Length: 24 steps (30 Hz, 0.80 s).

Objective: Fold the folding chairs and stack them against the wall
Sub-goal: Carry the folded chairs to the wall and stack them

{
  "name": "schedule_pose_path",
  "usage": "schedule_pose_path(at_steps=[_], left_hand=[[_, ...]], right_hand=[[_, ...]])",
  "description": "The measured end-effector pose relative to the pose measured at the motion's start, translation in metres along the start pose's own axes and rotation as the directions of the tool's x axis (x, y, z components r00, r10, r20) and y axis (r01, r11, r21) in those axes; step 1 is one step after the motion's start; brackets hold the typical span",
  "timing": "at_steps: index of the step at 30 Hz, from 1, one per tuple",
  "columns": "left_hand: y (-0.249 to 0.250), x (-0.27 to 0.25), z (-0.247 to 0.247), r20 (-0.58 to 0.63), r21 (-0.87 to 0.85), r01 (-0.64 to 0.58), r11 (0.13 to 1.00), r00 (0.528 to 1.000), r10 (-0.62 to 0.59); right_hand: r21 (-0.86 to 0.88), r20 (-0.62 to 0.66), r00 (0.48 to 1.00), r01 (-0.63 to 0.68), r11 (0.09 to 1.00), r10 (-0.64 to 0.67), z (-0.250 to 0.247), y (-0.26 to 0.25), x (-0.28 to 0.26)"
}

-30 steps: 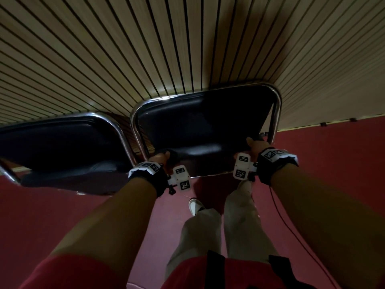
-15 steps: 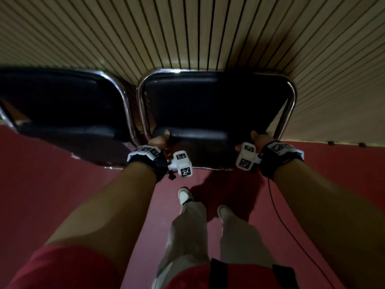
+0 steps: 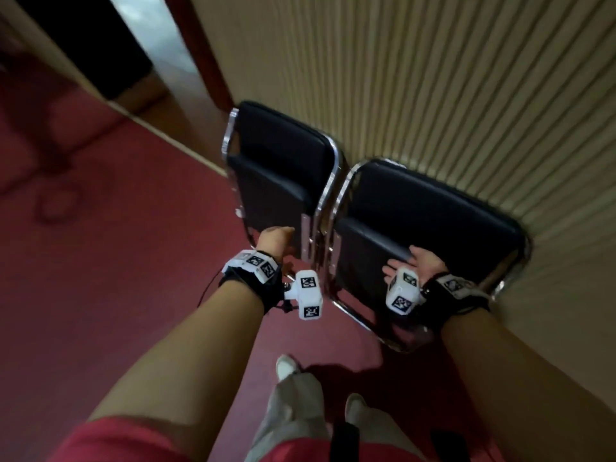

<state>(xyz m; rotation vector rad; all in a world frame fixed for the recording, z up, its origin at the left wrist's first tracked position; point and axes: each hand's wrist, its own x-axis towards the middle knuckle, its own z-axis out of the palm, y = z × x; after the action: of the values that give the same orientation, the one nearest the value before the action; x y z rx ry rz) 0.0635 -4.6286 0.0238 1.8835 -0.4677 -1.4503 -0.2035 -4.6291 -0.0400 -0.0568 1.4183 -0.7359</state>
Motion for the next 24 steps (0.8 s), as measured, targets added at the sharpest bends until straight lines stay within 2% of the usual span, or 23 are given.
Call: schedule_pose_path(at_steps=[4,7,11,14,18,19,24], left_hand=[[0.024,-0.054,-0.087,-0.171,-0.155,-0.181,0.971,0.973,0.154],[0.024,-0.108,-0.165,-0.362,-0.228,-0.321,0.919,0.904,0.226],[-0.011,-0.184,-0.275,-0.573,-0.300,-0.453,0.840,0.789,0.222],[-0.063,-0.244,-0.353,-0.703,-0.327,-0.519,0.790,0.692,0.164],[-0.151,-0.321,-0.452,-0.849,-0.363,-0.581,0.729,0.529,-0.002],[-0.174,-0.337,-0.475,-0.865,-0.376,-0.591,0.713,0.500,-0.042],[-0.294,-0.423,-0.576,-0.900,-0.421,-0.634,0.648,0.383,-0.210]], right_hand=[[-0.142,0.237,0.966,0.136,0.980,-0.100,0.100,-0.008,-0.080],[-0.264,0.403,0.903,0.268,0.927,-0.146,0.176,0.011,-0.123],[-0.368,0.594,0.802,0.344,0.864,-0.067,0.270,0.080,-0.189],[-0.460,0.687,0.726,0.398,0.793,0.034,0.326,0.162,-0.241],[-0.574,0.765,0.592,0.451,0.684,0.252,0.375,0.300,-0.313],[-0.599,0.765,0.569,0.459,0.657,0.300,0.382,0.333,-0.328],[-0.681,0.731,0.508,0.509,0.526,0.455,0.412,0.496,-0.397]])
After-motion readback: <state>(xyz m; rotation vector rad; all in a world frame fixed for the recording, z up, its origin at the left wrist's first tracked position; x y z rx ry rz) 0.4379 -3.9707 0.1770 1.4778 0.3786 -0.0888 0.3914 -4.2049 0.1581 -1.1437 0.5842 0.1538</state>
